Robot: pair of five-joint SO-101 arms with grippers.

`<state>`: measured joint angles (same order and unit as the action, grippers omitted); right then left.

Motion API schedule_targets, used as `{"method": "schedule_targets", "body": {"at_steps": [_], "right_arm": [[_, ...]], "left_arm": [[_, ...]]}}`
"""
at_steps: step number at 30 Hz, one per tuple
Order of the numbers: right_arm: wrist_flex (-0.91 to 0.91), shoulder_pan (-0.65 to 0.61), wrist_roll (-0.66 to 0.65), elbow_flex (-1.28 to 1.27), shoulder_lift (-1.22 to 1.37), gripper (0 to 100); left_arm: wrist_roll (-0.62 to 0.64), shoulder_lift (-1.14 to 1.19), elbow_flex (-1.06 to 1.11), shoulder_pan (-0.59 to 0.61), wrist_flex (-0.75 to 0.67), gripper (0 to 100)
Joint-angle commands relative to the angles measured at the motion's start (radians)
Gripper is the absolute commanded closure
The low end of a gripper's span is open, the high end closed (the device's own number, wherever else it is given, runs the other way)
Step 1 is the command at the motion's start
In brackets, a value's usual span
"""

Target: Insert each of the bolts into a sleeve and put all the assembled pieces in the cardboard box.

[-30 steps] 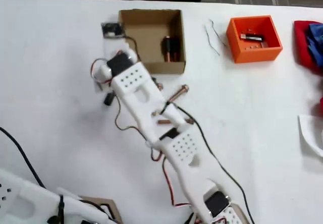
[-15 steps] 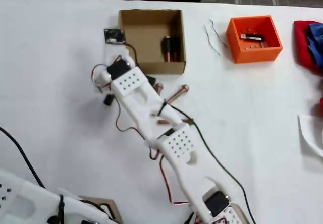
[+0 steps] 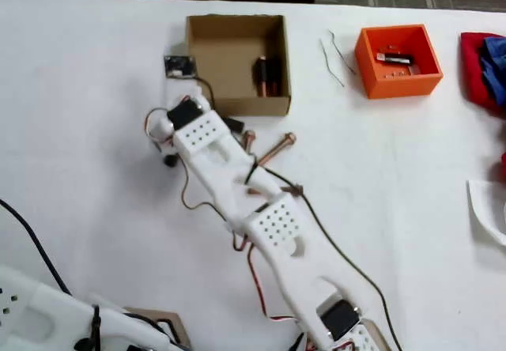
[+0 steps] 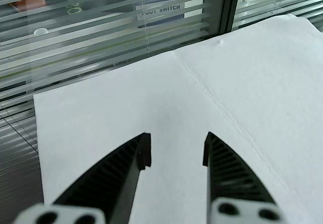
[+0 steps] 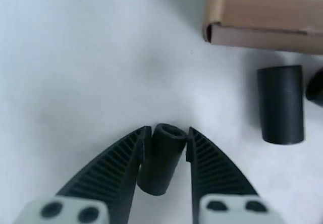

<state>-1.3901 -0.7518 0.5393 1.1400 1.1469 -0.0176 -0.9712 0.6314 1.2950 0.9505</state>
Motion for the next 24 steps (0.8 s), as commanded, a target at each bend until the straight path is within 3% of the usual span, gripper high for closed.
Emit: {"method": "schedule_targets", "body": {"at_steps": [1, 13, 24], "right_arm": [[0.001, -0.005, 0.002, 0.003, 0.005, 89.6], [-0.156, -0.002, -0.04, 0.012, 0.002, 89.7], [-0.286, -0.001, -0.158, 0.288, 0.008, 87.1]], "left_arm": [[-0.002, -0.021, -0.007, 0.006, 0.0, 80], [0.0, -0.021, -0.007, 0.006, -0.002, 80], [0.0, -0.021, -0.007, 0.006, -0.002, 80]]}}
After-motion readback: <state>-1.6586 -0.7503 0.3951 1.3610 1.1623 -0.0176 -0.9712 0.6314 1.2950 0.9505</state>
